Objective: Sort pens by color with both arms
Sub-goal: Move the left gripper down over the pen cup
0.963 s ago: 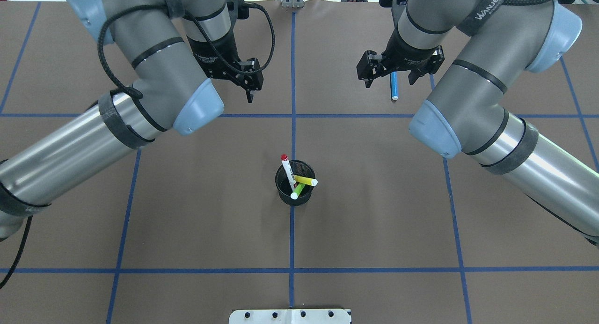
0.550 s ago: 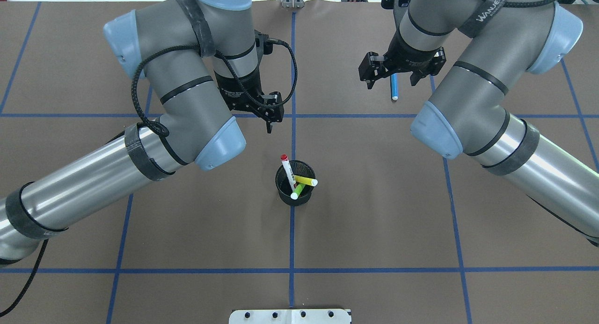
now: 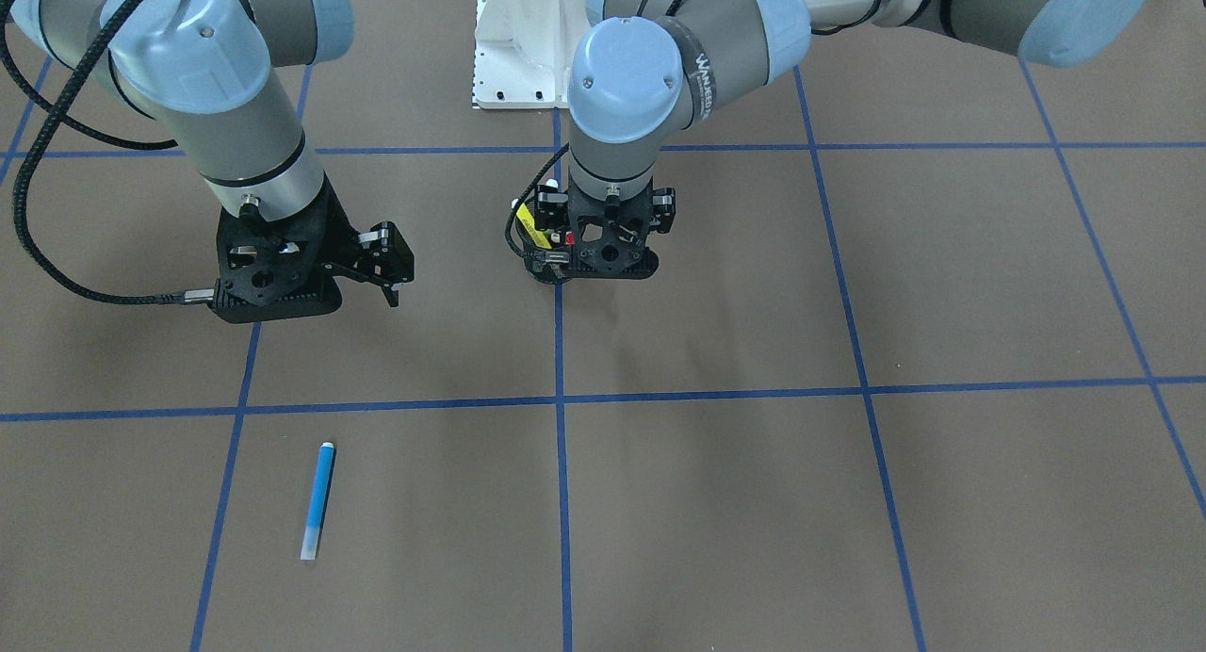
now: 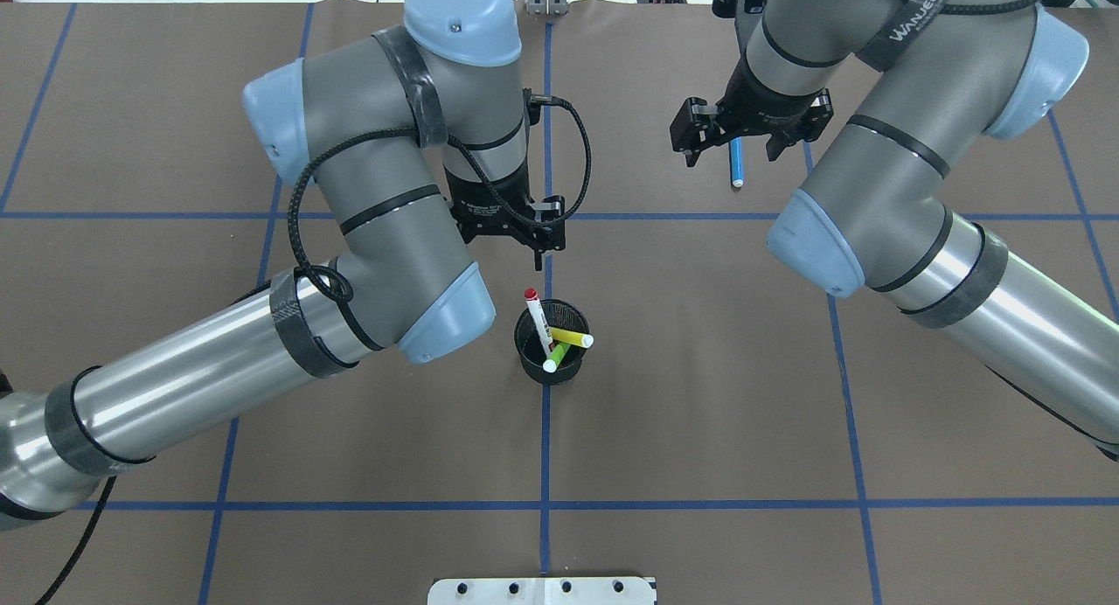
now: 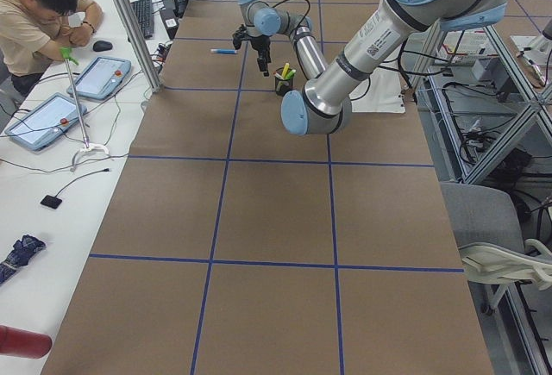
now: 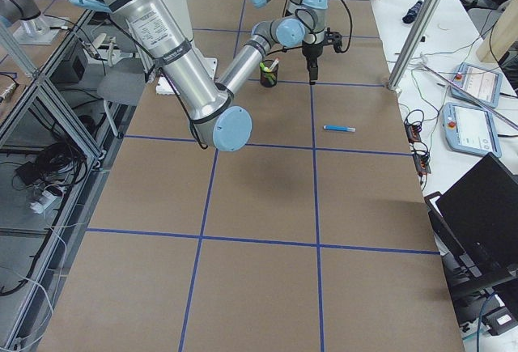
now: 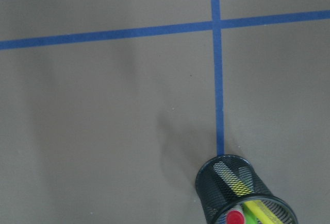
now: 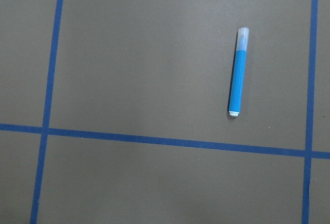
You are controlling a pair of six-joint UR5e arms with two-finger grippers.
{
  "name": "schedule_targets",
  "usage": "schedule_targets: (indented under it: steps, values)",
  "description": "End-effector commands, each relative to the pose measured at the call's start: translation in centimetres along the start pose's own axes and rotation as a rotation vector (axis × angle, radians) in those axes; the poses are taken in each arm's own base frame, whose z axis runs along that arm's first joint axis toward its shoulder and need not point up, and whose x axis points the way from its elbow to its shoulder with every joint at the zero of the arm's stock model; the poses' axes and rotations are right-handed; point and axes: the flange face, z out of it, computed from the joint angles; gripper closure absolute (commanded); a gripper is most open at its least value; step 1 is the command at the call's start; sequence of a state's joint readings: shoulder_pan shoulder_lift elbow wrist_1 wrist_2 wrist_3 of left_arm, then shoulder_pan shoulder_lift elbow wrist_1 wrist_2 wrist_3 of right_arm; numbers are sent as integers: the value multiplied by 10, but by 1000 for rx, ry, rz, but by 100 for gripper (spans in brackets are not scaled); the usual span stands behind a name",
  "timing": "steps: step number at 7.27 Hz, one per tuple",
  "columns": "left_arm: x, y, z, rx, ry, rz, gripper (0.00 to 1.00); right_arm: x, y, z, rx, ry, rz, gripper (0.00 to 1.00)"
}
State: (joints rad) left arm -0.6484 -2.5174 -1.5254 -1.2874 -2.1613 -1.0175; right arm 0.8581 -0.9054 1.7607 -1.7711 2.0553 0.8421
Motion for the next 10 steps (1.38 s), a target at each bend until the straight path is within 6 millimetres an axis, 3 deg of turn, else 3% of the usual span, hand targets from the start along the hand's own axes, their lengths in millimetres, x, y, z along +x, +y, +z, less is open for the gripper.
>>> schedule_targets:
  steps: [1,10]
  values:
    - [8,9,11,11,-9,-13,16,1,-1,0,1,2,1,1]
    - [19,12,23,23,9,-1,35,4,0,8,-9,13,6,1]
